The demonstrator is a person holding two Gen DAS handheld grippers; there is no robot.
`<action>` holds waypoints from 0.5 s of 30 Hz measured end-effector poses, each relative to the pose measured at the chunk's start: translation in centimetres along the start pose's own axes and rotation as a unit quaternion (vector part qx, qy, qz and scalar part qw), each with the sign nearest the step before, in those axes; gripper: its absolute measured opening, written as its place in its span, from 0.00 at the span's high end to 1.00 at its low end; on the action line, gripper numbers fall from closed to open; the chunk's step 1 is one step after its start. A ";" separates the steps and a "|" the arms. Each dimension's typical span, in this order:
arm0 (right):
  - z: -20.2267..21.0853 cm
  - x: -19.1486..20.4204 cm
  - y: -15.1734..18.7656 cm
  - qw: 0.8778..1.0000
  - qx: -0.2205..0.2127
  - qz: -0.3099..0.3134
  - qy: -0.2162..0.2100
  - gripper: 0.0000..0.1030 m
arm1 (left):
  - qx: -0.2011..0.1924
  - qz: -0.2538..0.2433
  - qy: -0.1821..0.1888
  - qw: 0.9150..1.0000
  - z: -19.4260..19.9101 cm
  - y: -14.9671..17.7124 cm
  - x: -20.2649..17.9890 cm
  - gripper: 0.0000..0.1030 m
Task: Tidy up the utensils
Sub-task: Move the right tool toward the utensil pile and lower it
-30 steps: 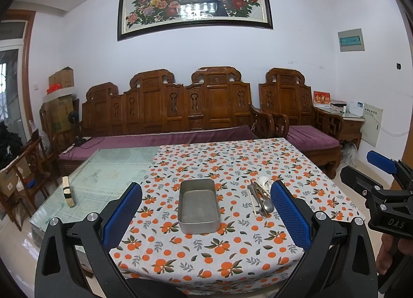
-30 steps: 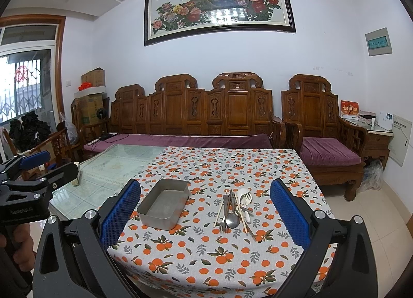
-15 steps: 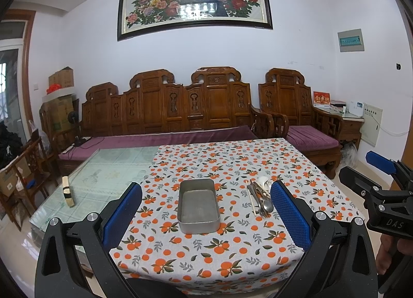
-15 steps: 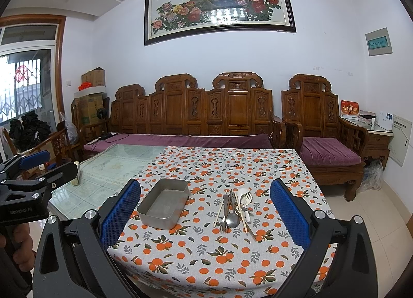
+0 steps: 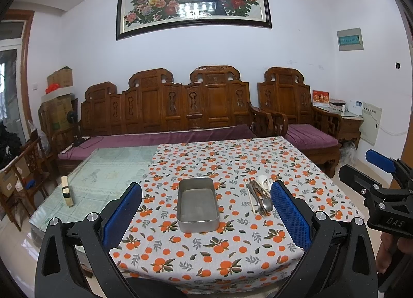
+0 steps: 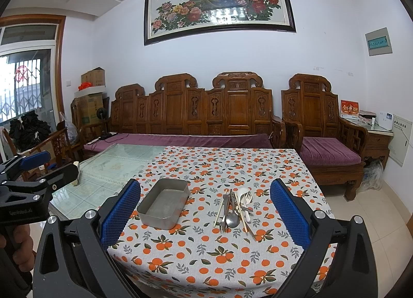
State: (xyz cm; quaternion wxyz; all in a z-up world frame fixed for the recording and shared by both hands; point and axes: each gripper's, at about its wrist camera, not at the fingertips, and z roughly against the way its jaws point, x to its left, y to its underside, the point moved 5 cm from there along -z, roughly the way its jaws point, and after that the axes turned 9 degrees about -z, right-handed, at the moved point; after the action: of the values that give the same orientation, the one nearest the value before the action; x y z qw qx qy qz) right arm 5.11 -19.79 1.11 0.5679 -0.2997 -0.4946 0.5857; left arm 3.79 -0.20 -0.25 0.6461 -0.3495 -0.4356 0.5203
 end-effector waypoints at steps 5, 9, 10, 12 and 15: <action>-0.1 0.0 0.3 1.000 0.008 -0.002 0.003 0.02 | 0.017 0.000 0.013 1.000 -1.5 0.9 -0.3 0.06; -1.9 -0.7 0.8 1.000 0.018 -0.003 0.008 0.02 | 0.037 -0.003 0.031 0.999 -3.7 1.8 -0.9 0.06; -2.2 -0.9 0.9 1.000 0.019 -0.003 0.009 0.02 | 0.042 -0.004 0.034 0.999 -4.3 2.0 -1.0 0.06; -3.1 -1.0 0.7 1.000 0.018 0.003 0.010 0.02 | 0.051 -0.004 0.040 0.998 -5.5 2.6 -1.2 0.06; -4.1 -0.9 0.4 1.000 0.018 0.018 0.011 0.02 | 0.065 -0.005 0.051 0.997 -7.3 3.1 -1.6 0.06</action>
State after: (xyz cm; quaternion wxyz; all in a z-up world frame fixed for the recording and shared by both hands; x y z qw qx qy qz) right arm 8.90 -19.65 -0.87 0.5682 -0.3047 -0.4720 0.6013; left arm 9.30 -1.07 -6.12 0.6913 -0.3309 -0.3692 0.5256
